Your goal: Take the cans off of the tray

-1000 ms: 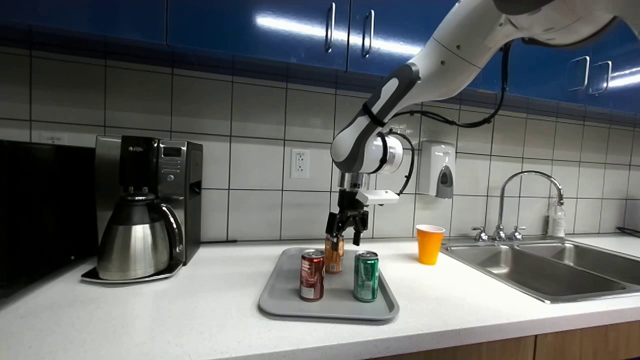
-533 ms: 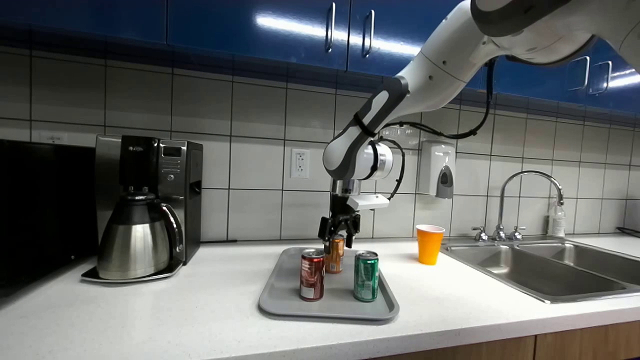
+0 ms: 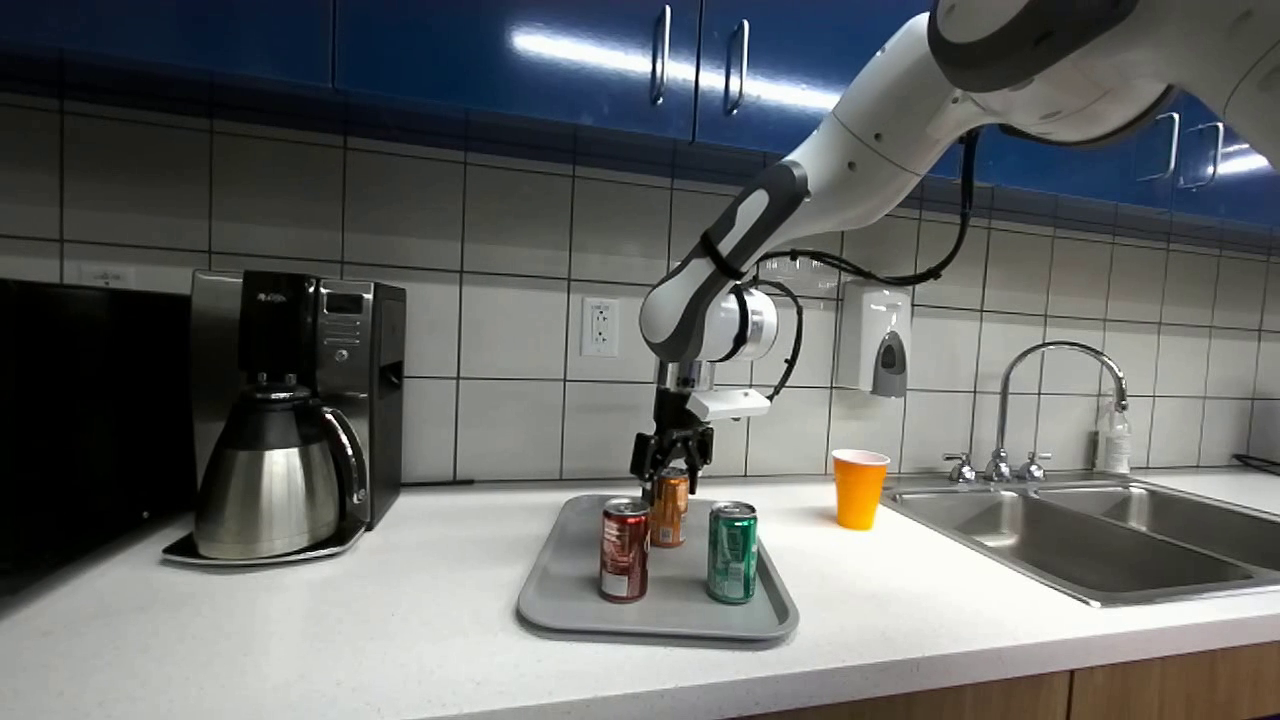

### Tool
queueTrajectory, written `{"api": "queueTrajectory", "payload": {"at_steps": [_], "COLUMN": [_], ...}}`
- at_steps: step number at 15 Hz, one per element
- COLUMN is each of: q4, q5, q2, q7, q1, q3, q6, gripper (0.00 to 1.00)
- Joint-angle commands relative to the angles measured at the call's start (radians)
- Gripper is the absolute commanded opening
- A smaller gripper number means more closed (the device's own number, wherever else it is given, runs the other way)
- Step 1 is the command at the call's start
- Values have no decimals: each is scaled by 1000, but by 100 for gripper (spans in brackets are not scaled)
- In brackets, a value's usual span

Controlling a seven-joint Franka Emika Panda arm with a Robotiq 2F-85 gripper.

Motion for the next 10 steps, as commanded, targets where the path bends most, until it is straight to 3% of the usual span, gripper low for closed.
{"api": "queueTrajectory", "payload": {"at_steps": [1, 3, 5, 10], "q4": [39, 34, 28, 4], "q5": [-36, -43, -49, -62], "q2": [14, 14, 8, -17], "q7": [39, 42, 47, 64], "q1": [12, 15, 17, 21], "q3": [-10, -14, -15, -17], "q6": [-32, -28, -25, -11], "gripper": [65, 49, 38, 38]}}
